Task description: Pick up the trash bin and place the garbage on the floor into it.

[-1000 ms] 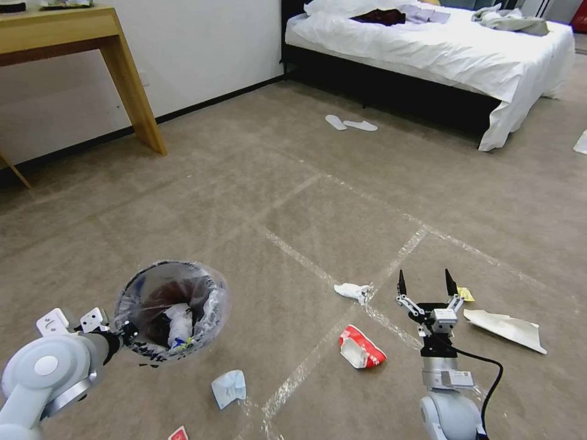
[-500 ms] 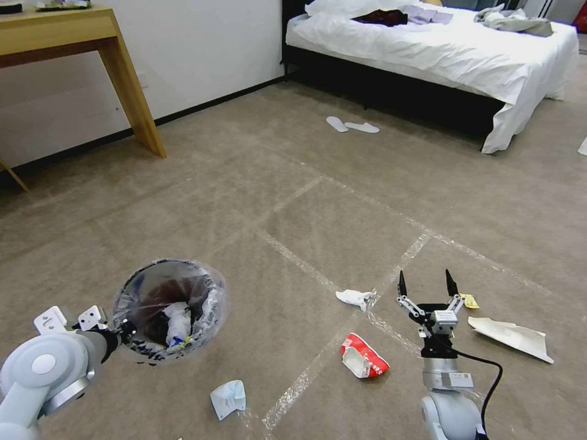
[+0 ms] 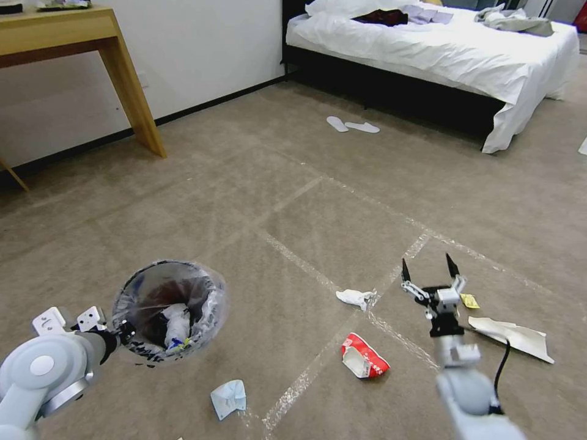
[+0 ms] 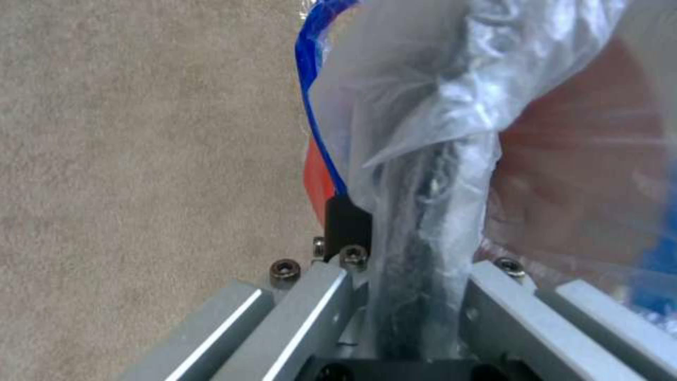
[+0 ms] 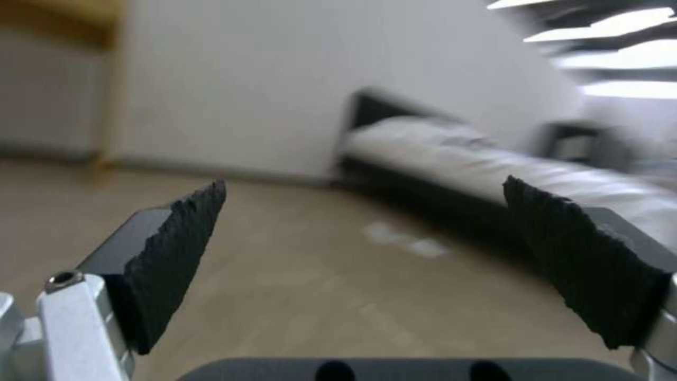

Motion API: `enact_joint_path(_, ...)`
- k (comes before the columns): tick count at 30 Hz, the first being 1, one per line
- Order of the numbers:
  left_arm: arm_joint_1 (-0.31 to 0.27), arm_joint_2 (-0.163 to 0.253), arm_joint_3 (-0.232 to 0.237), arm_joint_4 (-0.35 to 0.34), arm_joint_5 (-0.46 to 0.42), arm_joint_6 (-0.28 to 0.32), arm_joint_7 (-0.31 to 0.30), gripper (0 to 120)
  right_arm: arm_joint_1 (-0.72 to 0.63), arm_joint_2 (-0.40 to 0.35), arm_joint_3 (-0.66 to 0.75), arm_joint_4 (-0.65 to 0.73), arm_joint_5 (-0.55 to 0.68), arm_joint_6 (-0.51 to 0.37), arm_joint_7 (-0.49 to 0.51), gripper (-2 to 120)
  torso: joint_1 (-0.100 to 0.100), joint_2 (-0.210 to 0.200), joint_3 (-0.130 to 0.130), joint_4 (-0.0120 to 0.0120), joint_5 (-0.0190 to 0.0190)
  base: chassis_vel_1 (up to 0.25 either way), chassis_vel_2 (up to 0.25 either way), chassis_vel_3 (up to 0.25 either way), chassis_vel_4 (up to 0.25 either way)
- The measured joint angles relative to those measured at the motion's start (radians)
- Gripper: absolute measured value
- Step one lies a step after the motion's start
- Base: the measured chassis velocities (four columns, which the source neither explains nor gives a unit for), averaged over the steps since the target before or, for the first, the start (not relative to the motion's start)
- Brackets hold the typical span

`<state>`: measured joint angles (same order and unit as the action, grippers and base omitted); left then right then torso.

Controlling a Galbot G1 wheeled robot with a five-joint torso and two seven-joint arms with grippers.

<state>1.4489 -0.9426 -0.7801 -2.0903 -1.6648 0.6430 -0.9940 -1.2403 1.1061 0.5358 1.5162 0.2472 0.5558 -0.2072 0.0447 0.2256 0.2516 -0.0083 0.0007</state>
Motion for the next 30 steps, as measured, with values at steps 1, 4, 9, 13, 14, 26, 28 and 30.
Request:
enact_joint_path(1, -0.003, 0.001, 0.007, 0.004, 0.003, 0.0, 0.0, 0, 0.019, -0.081, -0.022, -0.03, 0.059, -0.02, -0.113, 100, 0.0, 0.0, 0.0, -0.0004, -0.0006, 0.0, 0.0, 0.0, 0.0)
enact_joint_path(4, -0.011, 0.003, 0.025, 0.012, 0.006, 0.0, 0.004, 0, 0.057, -0.219, -0.074, -0.104, 0.111, -0.029, -0.348, 100, 0.0, 0.0, 0.0, -0.0009, 0.0002, 0.0, 0.0, 0.0, 0.0)
enact_joint_path(9, -0.017, 0.006, 0.034, 0.027, 0.015, 0.0, 0.015, 0, 0.154, -0.414, -0.253, -0.21, 0.124, -0.019, -0.474, 100, 0.0, 0.0, 0.0, -0.0004, 0.0, 0.0, 0.0, 0.0, 0.0)
enact_joint_path(13, -0.017, 0.007, 0.031, 0.034, 0.017, 0.001, 0.016, 0, 0.232, -0.52, -0.462, -0.271, 0.03, 0.002, -0.459, 100, 0.0, 0.0, 0.0, -0.0009, -0.0009, 0.0, 0.0, 0.0, 0.0)
enact_joint_path(14, -0.017, 0.007, 0.031, 0.034, 0.017, 0.001, 0.016, 0, 0.232, -0.52, -0.462, -0.271, 0.03, 0.002, -0.459, 100, 0.0, 0.0, 0.0, -0.0009, -0.0009, 0.0, 0.0, 0.0, 0.0)
enact_joint_path(26, -0.013, -0.012, 0.029, 0.044, 0.031, 0.002, 0.017, 0, 0.614, -0.364, -1.031, -0.593, 0.063, 0.009, -0.449, 100, 0.0, 0.0, 0.0, -0.0002, -0.0006, 0.0, 0.0, 0.0, 0.0)
enact_joint_path(28, -0.009, -0.016, 0.028, 0.044, 0.034, 0.002, 0.017, 0, 0.645, -0.332, -1.079, -0.627, 0.094, 0.002, -0.458, 100, 0.0, 0.0, 0.0, -0.0003, 0.0004, 0.0, 0.0, 0.0, 0.0)
enact_joint_path(30, -0.007, -0.02, 0.027, 0.043, 0.037, 0.002, 0.017, 0, 0.684, -0.296, -1.147, -0.668, 0.136, -0.029, -0.469, 100, 0.0, 0.0, 0.0, -0.0003, -0.0005, 0.0, 0.0, 0.0, 0.0)
